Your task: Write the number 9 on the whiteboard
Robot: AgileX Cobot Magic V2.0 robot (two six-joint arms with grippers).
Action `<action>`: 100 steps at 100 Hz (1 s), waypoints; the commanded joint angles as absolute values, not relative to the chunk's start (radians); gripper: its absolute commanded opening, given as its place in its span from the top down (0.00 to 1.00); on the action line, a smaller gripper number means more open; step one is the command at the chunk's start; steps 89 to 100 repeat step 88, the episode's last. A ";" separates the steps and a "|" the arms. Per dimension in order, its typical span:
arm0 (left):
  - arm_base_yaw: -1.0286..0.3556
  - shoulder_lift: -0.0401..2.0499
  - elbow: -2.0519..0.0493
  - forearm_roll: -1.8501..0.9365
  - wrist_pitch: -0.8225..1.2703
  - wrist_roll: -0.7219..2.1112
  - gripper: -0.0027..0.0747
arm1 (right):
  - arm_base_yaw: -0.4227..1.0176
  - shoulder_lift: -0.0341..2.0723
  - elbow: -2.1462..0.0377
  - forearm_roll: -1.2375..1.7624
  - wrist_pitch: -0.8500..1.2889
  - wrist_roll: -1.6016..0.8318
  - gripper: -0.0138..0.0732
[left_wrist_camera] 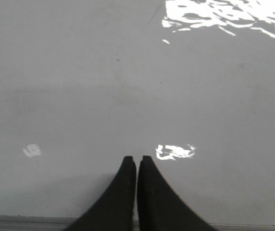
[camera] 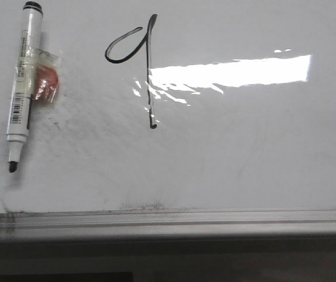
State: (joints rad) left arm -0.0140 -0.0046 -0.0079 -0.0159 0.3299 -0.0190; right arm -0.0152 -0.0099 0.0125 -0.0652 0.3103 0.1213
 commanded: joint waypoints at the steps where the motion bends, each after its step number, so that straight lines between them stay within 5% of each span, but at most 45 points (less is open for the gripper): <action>1: -0.018 -0.032 0.034 -0.023 0.285 -0.026 0.99 | -0.023 -0.033 0.024 -0.065 0.311 0.090 0.91; 100: -0.018 -0.032 0.034 -0.023 0.285 -0.026 0.99 | -0.023 -0.033 0.024 -0.065 0.302 0.086 0.91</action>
